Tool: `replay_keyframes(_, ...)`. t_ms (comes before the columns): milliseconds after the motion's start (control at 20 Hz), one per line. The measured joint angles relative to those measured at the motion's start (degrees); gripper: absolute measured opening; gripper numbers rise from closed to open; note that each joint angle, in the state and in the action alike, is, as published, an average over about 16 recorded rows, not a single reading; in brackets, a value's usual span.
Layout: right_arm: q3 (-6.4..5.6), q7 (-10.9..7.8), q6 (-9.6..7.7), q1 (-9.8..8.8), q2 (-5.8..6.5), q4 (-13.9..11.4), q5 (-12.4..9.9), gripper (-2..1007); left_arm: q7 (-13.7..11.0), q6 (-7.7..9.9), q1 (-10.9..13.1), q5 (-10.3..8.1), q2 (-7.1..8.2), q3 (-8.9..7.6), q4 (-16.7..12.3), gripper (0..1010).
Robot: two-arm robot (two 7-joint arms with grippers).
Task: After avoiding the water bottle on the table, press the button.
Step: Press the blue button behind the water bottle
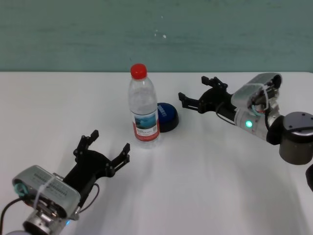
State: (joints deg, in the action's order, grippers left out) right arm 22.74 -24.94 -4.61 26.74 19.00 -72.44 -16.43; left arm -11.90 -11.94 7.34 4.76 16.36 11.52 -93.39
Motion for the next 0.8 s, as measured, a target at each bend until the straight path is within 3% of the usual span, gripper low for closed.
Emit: replay_keyframes(800,2.08,-1.40,1.27,5.67,-3.58,9.04,1.81,1004,0.00,0.00,0.00,0.00,0.00,0.00,0.00,1000)
